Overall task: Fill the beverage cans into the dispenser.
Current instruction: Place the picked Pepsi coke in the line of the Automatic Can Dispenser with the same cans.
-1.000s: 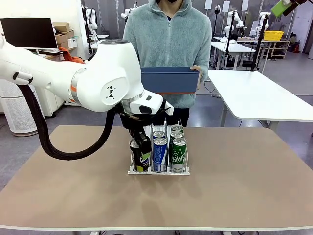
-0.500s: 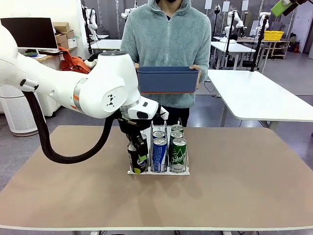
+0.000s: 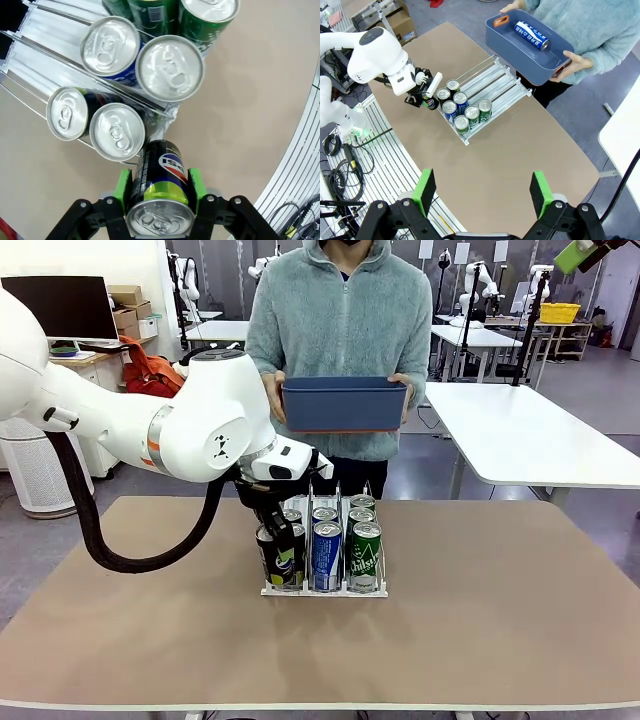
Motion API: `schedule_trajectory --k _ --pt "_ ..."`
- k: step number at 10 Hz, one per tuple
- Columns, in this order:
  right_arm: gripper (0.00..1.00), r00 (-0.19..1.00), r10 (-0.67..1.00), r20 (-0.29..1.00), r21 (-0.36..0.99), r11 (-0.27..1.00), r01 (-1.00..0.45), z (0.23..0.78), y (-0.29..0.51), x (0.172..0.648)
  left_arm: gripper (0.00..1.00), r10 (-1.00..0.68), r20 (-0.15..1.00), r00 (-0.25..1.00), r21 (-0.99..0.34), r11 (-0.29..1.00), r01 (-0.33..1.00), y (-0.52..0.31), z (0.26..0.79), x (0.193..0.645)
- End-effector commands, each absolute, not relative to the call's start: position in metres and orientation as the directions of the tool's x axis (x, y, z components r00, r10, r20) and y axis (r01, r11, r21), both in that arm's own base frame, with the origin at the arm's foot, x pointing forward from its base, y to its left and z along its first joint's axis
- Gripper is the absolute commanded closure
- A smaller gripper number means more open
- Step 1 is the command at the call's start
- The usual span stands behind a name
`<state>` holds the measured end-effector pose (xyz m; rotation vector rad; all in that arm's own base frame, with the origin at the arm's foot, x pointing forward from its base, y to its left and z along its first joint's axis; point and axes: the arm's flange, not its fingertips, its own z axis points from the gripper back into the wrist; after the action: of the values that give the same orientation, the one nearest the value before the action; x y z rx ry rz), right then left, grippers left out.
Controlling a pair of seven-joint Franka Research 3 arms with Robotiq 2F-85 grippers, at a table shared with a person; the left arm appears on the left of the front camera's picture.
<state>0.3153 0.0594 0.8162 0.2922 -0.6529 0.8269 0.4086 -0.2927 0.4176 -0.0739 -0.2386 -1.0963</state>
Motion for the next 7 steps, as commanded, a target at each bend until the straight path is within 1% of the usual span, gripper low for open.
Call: schedule_trajectory --k 1,5,7 --pt "0.0 0.494 0.59 0.639 -0.003 0.644 -0.765 0.813 0.06 0.313 0.42 -0.86 0.29 0.421 0.075 0.459 0.885 -0.286 0.421 0.433" --pt "0.0 0.494 0.59 0.639 -0.003 0.644 -0.765 0.813 0.06 0.313 0.42 -0.849 0.332 0.412 0.066 0.456 0.887 -0.287 0.422 0.459" --pt "0.0 0.494 0.59 0.639 -0.003 0.644 -0.765 0.813 0.06 0.313 0.42 -0.85 0.32 0.419 0.079 0.464 0.882 -0.287 0.417 0.468"
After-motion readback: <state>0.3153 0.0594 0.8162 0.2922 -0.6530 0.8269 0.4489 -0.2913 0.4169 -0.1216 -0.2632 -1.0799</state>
